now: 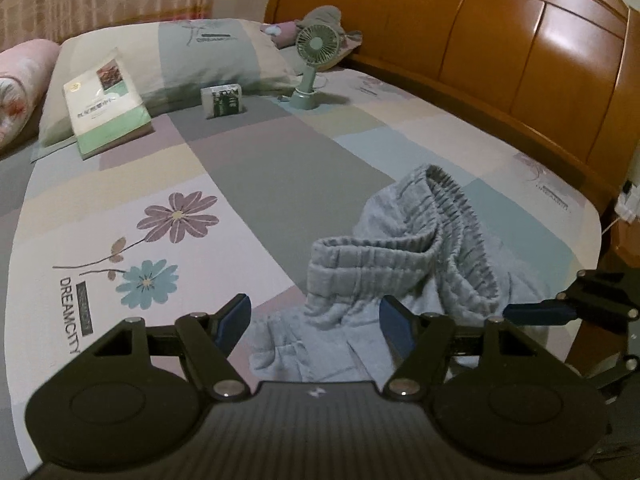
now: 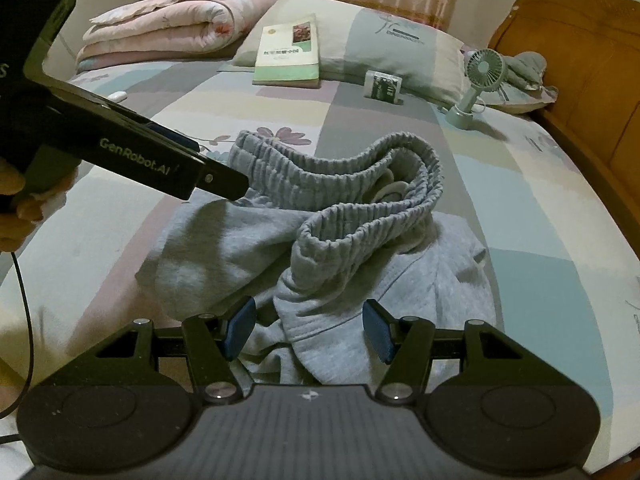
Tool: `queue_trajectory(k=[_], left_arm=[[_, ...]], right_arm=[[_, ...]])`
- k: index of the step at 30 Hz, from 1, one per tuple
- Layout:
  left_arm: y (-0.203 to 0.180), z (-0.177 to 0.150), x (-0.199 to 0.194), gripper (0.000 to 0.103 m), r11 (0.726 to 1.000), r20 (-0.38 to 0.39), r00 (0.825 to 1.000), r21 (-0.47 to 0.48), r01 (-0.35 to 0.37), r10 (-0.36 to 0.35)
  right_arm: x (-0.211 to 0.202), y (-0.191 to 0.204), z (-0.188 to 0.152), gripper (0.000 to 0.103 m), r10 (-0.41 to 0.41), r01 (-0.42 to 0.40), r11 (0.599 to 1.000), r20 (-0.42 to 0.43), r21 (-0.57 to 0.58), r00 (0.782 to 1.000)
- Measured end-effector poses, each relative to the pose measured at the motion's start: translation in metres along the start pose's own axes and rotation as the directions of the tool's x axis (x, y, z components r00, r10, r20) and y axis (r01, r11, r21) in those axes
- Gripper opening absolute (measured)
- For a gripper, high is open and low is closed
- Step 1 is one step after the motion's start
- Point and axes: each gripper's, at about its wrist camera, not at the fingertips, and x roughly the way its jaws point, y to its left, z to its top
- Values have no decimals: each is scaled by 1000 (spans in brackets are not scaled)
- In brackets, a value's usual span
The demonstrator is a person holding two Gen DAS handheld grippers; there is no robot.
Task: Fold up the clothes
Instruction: 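Close the right gripper on the waistband while the left gripper grasps the pants fabric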
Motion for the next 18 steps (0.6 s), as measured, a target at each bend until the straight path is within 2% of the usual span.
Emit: queue_trajectory(k=[2,9,13,14,16,18], left_arm=[[2,1,4,66,1000,-5,1000,13,11,-11],[8,7,24,64,995,-25,996,51,82,-81],[10,7,35,63,987,-50,987,47,153,-150],[10,6,37,61,984,-54,984,48,173,-170],[12,6,40,50,974,-62,974,41,222,-219],[13,5,41,43,964,-72,962,22,266,-264]], right_arm=[[2,-1,0,63,-6,6,1000,-4,8,1000],[13,5,1,57,-32,32,999,-27,-8,999],[17,4,2,55,-46,45,999,-39,-9,998],[17,3,2,55,-47,47,999,-39,-8,998],[18,2,2,54,-48,48,999,-37,-6,998],[20,2,2,54,-56,56,998,-39,-10,998]])
